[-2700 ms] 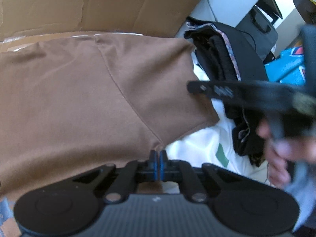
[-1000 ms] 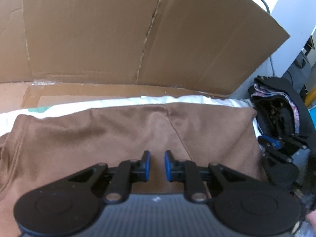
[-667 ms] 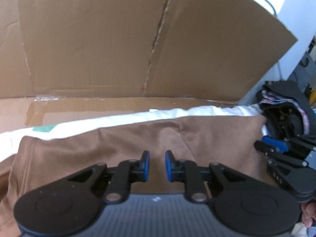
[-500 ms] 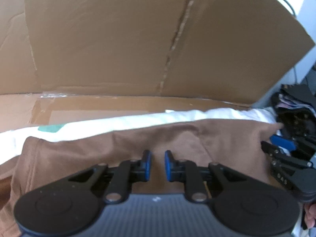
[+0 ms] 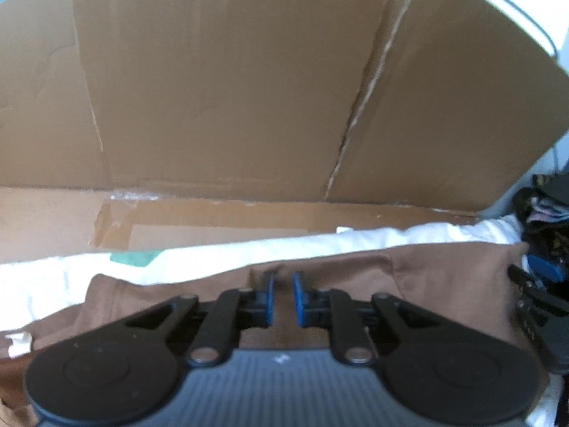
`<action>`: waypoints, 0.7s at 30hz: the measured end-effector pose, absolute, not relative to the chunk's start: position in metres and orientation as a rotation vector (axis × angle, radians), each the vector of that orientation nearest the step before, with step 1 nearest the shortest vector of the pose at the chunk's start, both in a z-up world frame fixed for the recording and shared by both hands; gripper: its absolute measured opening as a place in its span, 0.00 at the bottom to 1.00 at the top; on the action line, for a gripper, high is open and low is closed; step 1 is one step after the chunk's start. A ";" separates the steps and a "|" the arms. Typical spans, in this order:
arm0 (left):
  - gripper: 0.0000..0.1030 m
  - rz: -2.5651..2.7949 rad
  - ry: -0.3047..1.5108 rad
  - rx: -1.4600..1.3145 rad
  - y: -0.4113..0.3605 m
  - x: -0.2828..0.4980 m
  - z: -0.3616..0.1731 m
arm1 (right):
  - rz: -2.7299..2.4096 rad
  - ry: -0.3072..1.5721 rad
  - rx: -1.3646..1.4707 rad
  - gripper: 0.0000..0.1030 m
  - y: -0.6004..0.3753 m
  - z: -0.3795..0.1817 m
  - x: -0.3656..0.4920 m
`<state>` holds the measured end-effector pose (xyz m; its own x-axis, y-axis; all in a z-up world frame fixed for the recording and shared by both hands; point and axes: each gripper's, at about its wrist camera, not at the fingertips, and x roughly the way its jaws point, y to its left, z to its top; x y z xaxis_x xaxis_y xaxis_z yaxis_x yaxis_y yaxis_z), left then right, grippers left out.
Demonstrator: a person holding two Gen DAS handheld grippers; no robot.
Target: Fold clothes
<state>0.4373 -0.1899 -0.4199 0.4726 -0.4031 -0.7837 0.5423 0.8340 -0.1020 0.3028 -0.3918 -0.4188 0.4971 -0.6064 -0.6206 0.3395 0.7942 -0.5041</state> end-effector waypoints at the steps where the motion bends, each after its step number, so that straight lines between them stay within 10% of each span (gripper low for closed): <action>1: 0.13 -0.593 0.906 0.176 -0.189 0.436 -0.418 | -0.563 0.864 -0.317 0.29 -0.390 -0.415 0.301; 21: 0.03 -0.530 0.975 0.152 -0.172 0.456 -0.441 | -0.613 0.901 -0.040 0.21 -0.438 -0.438 0.340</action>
